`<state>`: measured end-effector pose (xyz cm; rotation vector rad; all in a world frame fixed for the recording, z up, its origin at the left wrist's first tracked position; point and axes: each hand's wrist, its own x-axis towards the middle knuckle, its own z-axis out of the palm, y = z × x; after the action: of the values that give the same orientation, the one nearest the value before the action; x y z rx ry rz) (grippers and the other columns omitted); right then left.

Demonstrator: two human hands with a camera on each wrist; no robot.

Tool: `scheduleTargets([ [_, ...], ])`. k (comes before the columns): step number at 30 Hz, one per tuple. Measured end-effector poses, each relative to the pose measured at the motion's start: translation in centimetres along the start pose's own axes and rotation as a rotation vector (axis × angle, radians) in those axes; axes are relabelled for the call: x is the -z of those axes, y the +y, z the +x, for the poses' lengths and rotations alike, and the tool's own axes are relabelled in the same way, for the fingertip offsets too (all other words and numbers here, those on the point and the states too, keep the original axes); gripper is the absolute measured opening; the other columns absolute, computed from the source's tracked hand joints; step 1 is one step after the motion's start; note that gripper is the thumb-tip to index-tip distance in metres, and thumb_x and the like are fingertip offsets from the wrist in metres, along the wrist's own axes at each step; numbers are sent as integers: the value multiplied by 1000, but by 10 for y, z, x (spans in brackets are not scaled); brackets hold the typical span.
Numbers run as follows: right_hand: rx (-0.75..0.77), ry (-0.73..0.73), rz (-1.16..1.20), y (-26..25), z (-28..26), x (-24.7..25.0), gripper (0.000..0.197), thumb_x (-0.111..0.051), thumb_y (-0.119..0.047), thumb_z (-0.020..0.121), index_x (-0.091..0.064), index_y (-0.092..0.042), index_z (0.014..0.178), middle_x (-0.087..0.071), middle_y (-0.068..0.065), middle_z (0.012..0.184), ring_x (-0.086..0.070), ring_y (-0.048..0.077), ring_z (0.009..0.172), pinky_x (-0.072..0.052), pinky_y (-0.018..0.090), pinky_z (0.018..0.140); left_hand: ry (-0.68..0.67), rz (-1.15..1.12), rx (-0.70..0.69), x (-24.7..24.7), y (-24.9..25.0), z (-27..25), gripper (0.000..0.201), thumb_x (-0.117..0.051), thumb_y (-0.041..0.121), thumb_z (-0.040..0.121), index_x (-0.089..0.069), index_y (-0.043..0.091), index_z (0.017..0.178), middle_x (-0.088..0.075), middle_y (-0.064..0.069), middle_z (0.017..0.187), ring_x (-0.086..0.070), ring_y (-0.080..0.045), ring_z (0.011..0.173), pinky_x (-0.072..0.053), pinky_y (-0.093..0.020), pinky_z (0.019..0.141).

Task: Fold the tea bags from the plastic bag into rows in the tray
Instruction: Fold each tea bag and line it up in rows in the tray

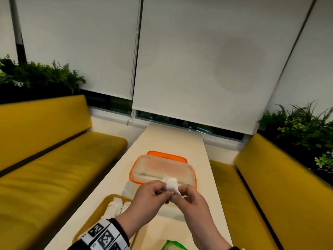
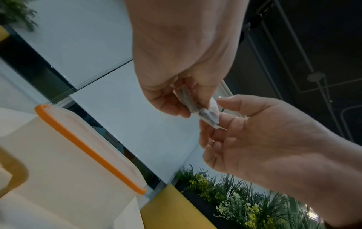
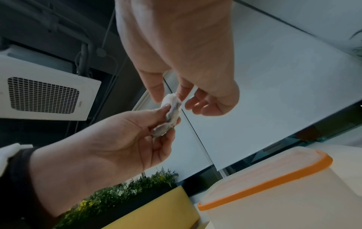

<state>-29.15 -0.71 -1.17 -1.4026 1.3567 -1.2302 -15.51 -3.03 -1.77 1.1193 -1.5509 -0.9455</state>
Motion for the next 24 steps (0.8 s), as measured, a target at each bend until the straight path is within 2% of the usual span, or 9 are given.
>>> scheduleTargets([
  [1,9,5,-14,2,3,-1,27,-72,-40,69,-66,-18,83,-69,6,86,-62,21,77,-45,25,67,7,42,-26,2,-1,0,37,-68,11,80,-66,35,53,-59,13,58,-53,2,58,-39,-10,55],
  [3,19,-6,-7,-3,7,-1,24,-73,-29,74,-64,-14,90,-67,12,88,-66,27,82,-51,24,64,5,152,-90,6,-3,-1,37,-68,12,79,-62,35,51,-55,10,58,-51,4,60,-36,-9,55],
  [6,52,-127,-105,-18,13,-4,8,-66,0,82,-60,-2,87,-62,9,72,-60,4,58,-46,13,54,-23,330,-139,15,-5,-5,25,-67,19,81,-61,27,59,-51,11,63,-49,8,68,-34,-10,56],
  [7,94,-159,-194,-22,14,-8,7,-67,-1,83,-60,-4,81,-59,3,65,-55,-1,51,-42,10,50,-12,344,-138,21,-8,-7,28,-67,21,82,-58,31,57,-51,12,64,-50,9,69,-34,-10,57],
  [9,190,-179,-395,-26,19,-16,15,-69,-10,82,-58,-15,72,-58,-3,59,-53,0,51,-38,13,48,19,360,-117,34,-13,-8,31,-69,28,81,-52,38,57,-54,12,68,-51,5,69,-35,-11,59],
  [14,267,-237,-647,-14,33,-62,27,-65,-13,81,-50,-30,66,-49,-8,60,-45,12,61,-32,21,53,216,294,52,86,-53,-16,4,-69,24,83,-69,26,79,-62,12,79,-59,-4,74,-44,-12,66],
  [18,140,-413,-682,0,49,-118,18,-59,-8,79,-54,-24,72,-55,1,71,-47,15,64,-31,23,49,402,175,231,134,-99,-30,14,-63,17,87,-67,30,83,-67,4,81,-63,-10,77,-52,-27,75],
  [21,51,-597,-804,15,59,-164,11,-59,-8,77,-59,-19,82,-59,2,81,-52,17,74,-36,22,51,471,96,298,155,-126,-43,19,-62,13,88,-67,30,82,-67,2,76,-62,-11,72,-52,-29,73],
  [24,65,-764,-987,34,61,-201,13,-62,-11,77,-59,-21,85,-54,-2,82,-50,16,78,-32,20,50,502,77,342,165,-142,-55,16,-62,12,87,-69,26,83,-67,1,75,-61,-12,71,-53,-31,73],
])
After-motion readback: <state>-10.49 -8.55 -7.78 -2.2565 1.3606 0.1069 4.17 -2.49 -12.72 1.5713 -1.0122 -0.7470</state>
